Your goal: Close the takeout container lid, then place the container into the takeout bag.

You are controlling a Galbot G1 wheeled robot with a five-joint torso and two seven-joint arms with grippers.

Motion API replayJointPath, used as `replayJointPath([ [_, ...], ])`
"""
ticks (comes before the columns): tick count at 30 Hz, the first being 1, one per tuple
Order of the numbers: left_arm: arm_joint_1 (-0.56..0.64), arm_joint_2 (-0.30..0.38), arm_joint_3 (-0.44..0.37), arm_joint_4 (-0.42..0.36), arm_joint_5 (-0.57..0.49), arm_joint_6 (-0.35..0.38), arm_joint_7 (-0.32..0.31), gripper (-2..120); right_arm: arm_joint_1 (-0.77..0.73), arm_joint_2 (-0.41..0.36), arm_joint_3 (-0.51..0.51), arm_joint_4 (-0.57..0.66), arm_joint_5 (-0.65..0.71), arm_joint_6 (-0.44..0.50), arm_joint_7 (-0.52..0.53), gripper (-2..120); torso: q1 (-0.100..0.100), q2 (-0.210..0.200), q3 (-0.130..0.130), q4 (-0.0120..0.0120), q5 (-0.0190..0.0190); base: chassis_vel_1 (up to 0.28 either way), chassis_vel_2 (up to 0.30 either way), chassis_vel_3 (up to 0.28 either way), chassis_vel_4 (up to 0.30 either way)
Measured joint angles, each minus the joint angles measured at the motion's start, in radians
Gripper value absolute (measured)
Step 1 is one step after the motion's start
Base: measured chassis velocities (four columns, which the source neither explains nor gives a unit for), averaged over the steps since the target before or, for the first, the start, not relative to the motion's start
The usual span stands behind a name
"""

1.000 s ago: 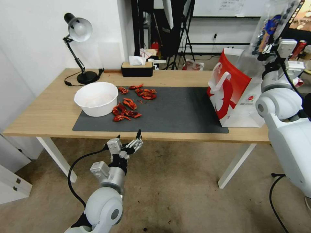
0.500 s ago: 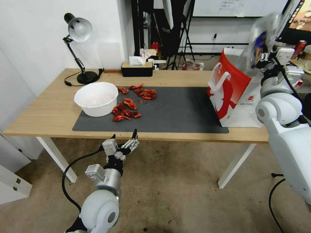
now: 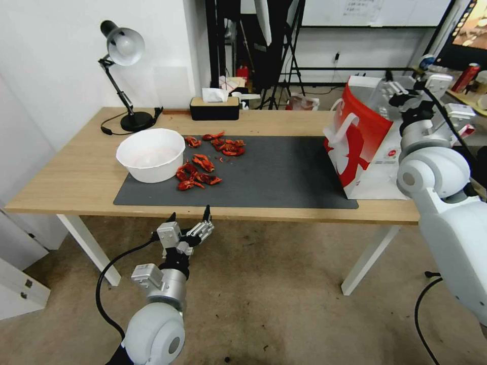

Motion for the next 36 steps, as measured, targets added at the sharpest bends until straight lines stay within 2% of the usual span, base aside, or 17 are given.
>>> replayJointPath([
  [2, 0.012, -0.005, -0.009, 0.008, 0.027, -0.025, 0.011, 100, -0.092, -0.020, 0.014, 0.060, 0.068, 0.027, -0.093, 100, 0.000, 0.000, 0.000, 0.0002, 0.0002, 0.000, 0.000, 0.000, 0.000],
  [3, 0.012, -0.005, -0.009, 0.008, 0.027, -0.025, 0.011, 100, -0.092, -0.020, 0.014, 0.060, 0.068, 0.027, -0.093, 100, 0.000, 0.000, 0.000, 0.0002, 0.0002, 0.000, 0.000, 0.000, 0.000],
  [6, 0.033, -0.011, -0.027, 0.021, 0.058, -0.064, 0.022, 100, -0.217, -0.050, 0.022, 0.123, 0.101, 0.065, -0.164, 100, 0.000, 0.000, 0.000, -0.0007, 0.0004, 0.000, 0.000, 0.000, 0.000],
  [8, 0.035, -0.011, -0.030, 0.022, 0.062, -0.067, 0.023, 100, -0.223, -0.052, 0.022, 0.126, 0.101, 0.067, -0.166, 100, 0.000, 0.000, 0.000, -0.0007, 0.0004, 0.000, 0.000, 0.000, 0.000],
  [10, 0.081, -0.020, -0.068, 0.024, 0.115, -0.100, 0.040, 100, -0.296, -0.067, 0.013, 0.154, 0.101, 0.093, -0.194, 100, 0.000, 0.000, 0.000, 0.0006, 0.0004, 0.000, 0.000, 0.000, 0.000],
  [16, 0.107, -0.025, -0.086, 0.024, 0.146, -0.108, 0.051, 100, -0.435, -0.070, 0.065, 0.181, 0.080, 0.139, -0.232, 100, 0.000, 0.000, 0.000, 0.0000, 0.0000, 0.000, 0.000, 0.000, 0.000],
  [18, 0.120, -0.026, -0.094, 0.024, 0.157, -0.110, 0.059, 100, -0.569, -0.052, 0.117, 0.190, 0.059, 0.176, -0.266, 100, 0.000, 0.000, 0.000, -0.0005, 0.0006, 0.000, 0.000, 0.000, 0.000],
  [20, 0.124, -0.026, -0.095, 0.024, 0.157, -0.110, 0.059, 100, -0.600, -0.042, 0.130, 0.192, 0.054, 0.185, -0.274, 100, 0.000, 0.000, 0.000, -0.0003, 0.0004, 0.000, 0.000, 0.000, 0.000],
  [24, 0.141, -0.030, -0.096, 0.020, 0.164, -0.102, 0.059, 100, -0.782, 0.043, 0.164, 0.196, -0.012, 0.278, -0.322, 100, 0.000, 0.000, 0.000, -0.0003, 0.0002, 0.000, 0.000, 0.000, 0.000],
  [28, 0.143, -0.032, -0.096, 0.020, 0.171, -0.102, 0.059, 100, -0.817, 0.072, 0.163, 0.191, -0.040, 0.305, -0.329, 100, 0.000, 0.000, 0.000, -0.0001, 0.0001, 0.000, 0.000, 0.000, 0.000],
  [30, 0.148, -0.035, -0.094, 0.020, 0.181, -0.103, 0.059, 100, -0.869, 0.129, 0.152, 0.178, -0.087, 0.346, -0.334, 100, 0.000, 0.000, 0.000, -0.0001, 0.0002, 0.000, 0.000, 0.000, 0.000],
  [36, 0.156, -0.038, -0.093, 0.023, 0.196, -0.115, 0.059, 100, -0.930, 0.183, 0.135, 0.162, -0.142, 0.381, -0.337, 100, 0.000, 0.000, 0.000, -0.0001, 0.0001, 0.000, 0.000, 0.000, 0.000],
])
